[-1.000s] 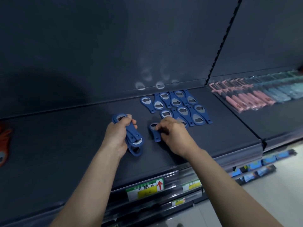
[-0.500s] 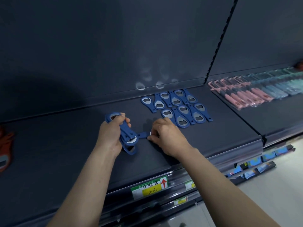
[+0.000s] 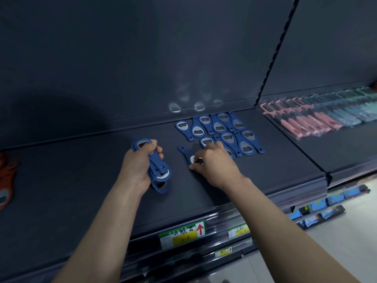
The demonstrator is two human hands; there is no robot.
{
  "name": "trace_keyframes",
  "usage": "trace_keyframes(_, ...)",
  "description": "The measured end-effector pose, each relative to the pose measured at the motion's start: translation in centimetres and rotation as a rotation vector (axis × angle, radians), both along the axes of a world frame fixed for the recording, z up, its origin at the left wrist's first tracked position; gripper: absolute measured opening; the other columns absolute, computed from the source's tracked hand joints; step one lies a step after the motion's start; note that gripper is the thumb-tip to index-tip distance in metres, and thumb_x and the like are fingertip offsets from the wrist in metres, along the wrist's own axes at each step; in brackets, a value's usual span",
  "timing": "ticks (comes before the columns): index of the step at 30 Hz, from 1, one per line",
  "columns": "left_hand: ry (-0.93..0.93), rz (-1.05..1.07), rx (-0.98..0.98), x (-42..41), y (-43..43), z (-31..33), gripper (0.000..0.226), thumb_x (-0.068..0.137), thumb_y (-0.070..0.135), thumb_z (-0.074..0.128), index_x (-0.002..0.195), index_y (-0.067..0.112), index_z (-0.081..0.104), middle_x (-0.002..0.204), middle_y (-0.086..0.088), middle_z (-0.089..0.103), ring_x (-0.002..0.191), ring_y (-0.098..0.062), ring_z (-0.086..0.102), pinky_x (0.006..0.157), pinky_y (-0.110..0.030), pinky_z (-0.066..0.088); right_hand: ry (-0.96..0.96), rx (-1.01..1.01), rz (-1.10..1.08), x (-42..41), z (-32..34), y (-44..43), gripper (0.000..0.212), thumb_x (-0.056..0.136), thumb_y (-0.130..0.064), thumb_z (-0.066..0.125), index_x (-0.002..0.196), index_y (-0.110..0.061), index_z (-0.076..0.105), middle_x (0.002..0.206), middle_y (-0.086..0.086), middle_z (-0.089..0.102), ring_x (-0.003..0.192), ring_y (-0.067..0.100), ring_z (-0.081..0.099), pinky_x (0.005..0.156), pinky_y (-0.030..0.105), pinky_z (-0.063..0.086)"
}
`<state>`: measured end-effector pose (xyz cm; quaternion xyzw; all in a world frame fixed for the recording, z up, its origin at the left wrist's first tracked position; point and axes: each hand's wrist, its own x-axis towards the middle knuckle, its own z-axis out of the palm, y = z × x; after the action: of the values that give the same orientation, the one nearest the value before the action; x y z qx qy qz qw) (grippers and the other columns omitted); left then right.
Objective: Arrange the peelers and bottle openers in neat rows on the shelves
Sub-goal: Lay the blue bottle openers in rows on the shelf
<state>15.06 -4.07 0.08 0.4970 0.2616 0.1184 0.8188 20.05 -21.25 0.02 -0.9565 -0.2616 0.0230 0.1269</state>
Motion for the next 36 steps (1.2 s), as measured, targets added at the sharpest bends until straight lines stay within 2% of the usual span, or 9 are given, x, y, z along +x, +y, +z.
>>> trace_keyframes(6, 0.019, -0.059, -0.035, 0.5, -1.1, 0.2, 0.011, 0.089, 0.007, 0.053, 0.082, 0.011, 0.059, 0.06, -0.001, 0.059, 0.055, -0.013, 0.055, 0.05, -0.023, 0.047, -0.052, -0.006, 0.008, 0.1, -0.4, -0.8, 0.032, 0.091, -0.033, 0.052, 0.109, -0.008, 0.063, 0.116, 0.01, 0.052, 0.111, 0.026, 0.034, 0.096, 0.033, 0.038)
trace_keyframes(14, 0.013, -0.081, -0.14, 0.6, -1.8, 0.7, 0.02, 0.072, 0.0, 0.039, 0.079, 0.005, 0.057, 0.066, -0.007, 0.055, 0.055, -0.019, 0.052, 0.055, -0.028, 0.046, -0.109, 0.003, -0.004, 0.5, -1.1, -1.3, 0.041, 0.091, -0.044, 0.052, 0.109, -0.008, 0.063, 0.112, 0.005, 0.057, 0.112, 0.025, 0.034, 0.098, 0.033, 0.036)
trace_keyframes(20, 0.044, -0.095, -0.082, 1.0, -1.9, 0.3, 0.022, 0.081, -0.001, 0.042, 0.087, 0.008, 0.062, 0.071, -0.003, 0.057, 0.053, -0.014, 0.059, 0.052, -0.025, 0.051, -0.098, 0.051, -0.005, 0.8, -1.5, -1.4, 0.041, 0.091, -0.043, 0.052, 0.112, -0.009, 0.061, 0.116, 0.004, 0.052, 0.112, 0.024, 0.032, 0.097, 0.034, 0.036)
trace_keyframes(23, 0.037, -0.128, -0.057, 1.4, -1.7, -0.1, 0.019, 0.085, -0.001, 0.05, 0.09, 0.009, 0.065, 0.071, -0.002, 0.064, 0.054, -0.011, 0.064, 0.05, -0.023, 0.052, -0.105, 0.175, 0.013, 1.0, -1.1, -1.3, 0.037, 0.094, -0.034, 0.052, 0.12, -0.008, 0.058, 0.118, 0.006, 0.055, 0.113, 0.024, 0.037, 0.095, 0.03, 0.035)
trace_keyframes(25, 0.029, -0.13, -0.048, 1.7, -1.7, -0.3, 0.016, 0.086, -0.002, 0.053, 0.086, 0.008, 0.066, 0.068, -0.001, 0.068, 0.057, -0.012, 0.066, 0.05, -0.022, 0.053, -0.02, 0.373, 0.009, 1.0, -0.4, -0.8, 0.033, 0.093, -0.028, 0.055, 0.12, -0.009, 0.059, 0.114, 0.006, 0.06, 0.108, 0.019, 0.047, 0.09, 0.025, 0.038)
trace_keyframes(28, 0.051, -0.138, -0.031, 2.0, -1.9, -0.5, 0.01, 0.086, 0.002, 0.058, 0.08, 0.004, 0.066, 0.067, -0.006, 0.07, 0.058, -0.015, 0.068, 0.05, -0.026, 0.054, 0.27, 0.656, 0.003, 0.7, 0.8, 0.5, 0.029, 0.086, -0.032, 0.066, 0.109, -0.013, 0.065, 0.094, -0.001, 0.065, 0.08, 0.001, 0.056, 0.071, 0.007, 0.042)
trace_keyframes(30, 0.059, -0.146, -0.04, 2.2, -1.8, -0.5, 0.008, 0.086, 0.005, 0.061, 0.082, 0.002, 0.067, 0.071, -0.011, 0.071, 0.061, -0.02, 0.069, 0.051, -0.03, 0.055, 0.396, 0.707, 0.004, 0.5, 0.9, 1.2, 0.03, 0.082, -0.031, 0.071, 0.106, -0.015, 0.064, 0.087, -0.004, 0.063, 0.073, -0.001, 0.054, 0.067, 0.006, 0.043)
trace_keyframes(33, 0.049, -0.149, -0.044, 2.3, -1.6, -0.5, 0.009, 0.085, 0.01, 0.064, 0.09, 0.003, 0.067, 0.086, -0.017, 0.072, 0.073, -0.027, 0.07, 0.061, -0.035, 0.058, 0.435, 0.697, -0.023, 0.4, 0.7, 2.0, 0.025, 0.082, -0.021, 0.071, 0.105, -0.017, 0.061, 0.08, -0.01, 0.053, 0.069, 0.0, 0.05, 0.062, 0.006, 0.042)
trace_keyframes(36, 0.034, -0.112, -0.026, 2.3, -1.5, -0.3, 0.012, 0.085, 0.018, 0.065, 0.081, 0.008, 0.067, 0.069, -0.009, 0.07, 0.06, -0.02, 0.067, 0.054, -0.03, 0.055, 0.504, 0.802, -0.09, 0.7, 0.7, 2.5, 0.018, 0.084, -0.011, 0.068, 0.097, -0.016, 0.057, 0.078, -0.005, 0.051, 0.061, 0.008, 0.053, 0.055, 0.011, 0.043)
